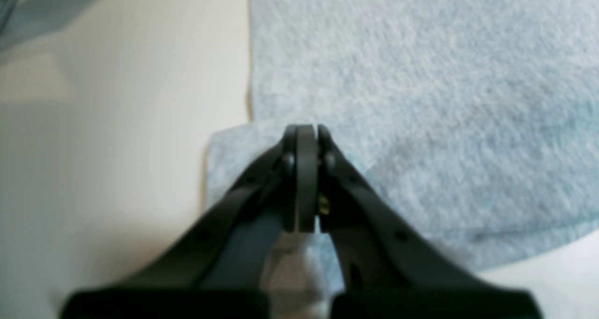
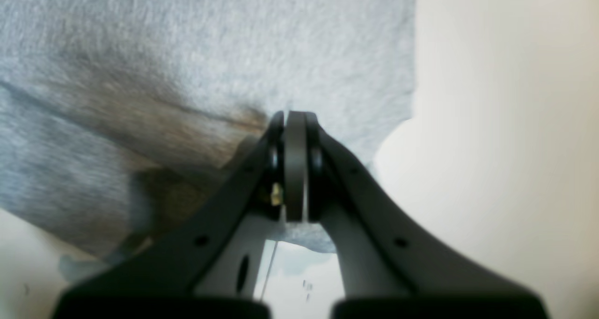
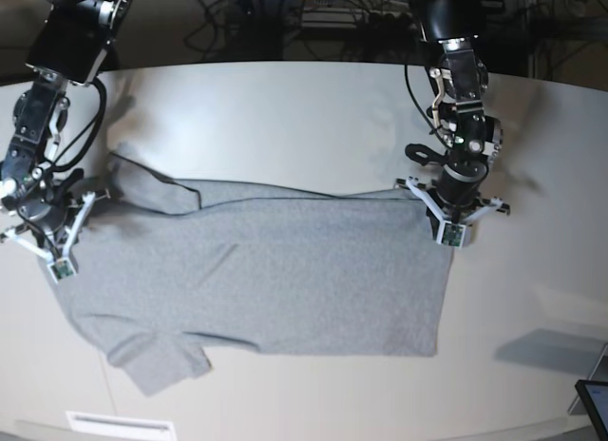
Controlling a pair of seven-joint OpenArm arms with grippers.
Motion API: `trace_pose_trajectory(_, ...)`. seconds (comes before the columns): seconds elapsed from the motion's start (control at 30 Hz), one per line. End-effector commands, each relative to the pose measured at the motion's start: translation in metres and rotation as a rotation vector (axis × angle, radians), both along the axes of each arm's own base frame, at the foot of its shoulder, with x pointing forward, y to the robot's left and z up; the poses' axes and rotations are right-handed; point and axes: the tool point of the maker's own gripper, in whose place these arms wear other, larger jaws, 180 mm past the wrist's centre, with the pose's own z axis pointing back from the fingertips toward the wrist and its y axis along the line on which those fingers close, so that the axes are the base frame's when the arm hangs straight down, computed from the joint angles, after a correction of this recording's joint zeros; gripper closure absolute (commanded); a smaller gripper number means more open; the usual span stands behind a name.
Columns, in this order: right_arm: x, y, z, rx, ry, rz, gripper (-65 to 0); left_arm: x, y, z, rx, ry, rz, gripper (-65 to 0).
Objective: Fold the T-shirt properly
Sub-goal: 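Drag the collar-side edge toward the robot with both grippers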
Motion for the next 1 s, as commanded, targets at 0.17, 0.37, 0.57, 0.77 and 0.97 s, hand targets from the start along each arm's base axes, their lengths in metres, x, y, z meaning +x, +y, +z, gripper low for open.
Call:
trace_pose_trajectory(0.17,0.002,0.003,-0.025,0.069,0.021,0.005,0.0,0.011,-0.002,0.002,-0.01,-0.045,-0.018,0.0)
trace_pose_trajectory(0.37,-0.016,0.0,-0.044,0.077,0.078,-0.004,0.0,-0.004,0.001,-0.022,-0.015,0.021,-0.018,0.0)
trace_pose_trajectory(0.57,-0.036,-0.008,-0.056,0.058,0.125,-0.009,0.0,-0.027,0.008,-0.039,0.034,0.086,-0.056,0.0)
trace_pose_trajectory(0.77,-0.055,-0.01,-0.062,0.038,0.151,-0.004,0.0,-0.05,0.015,-0.053,0.058,0.14,-0.069,0.0)
trace_pose_trajectory(0.97,-0.073,-0.011,-0.062,0.01,0.165,0.006,0.0,-0.072,0.019,-0.049,0.094,0.152,-0.09,0.0)
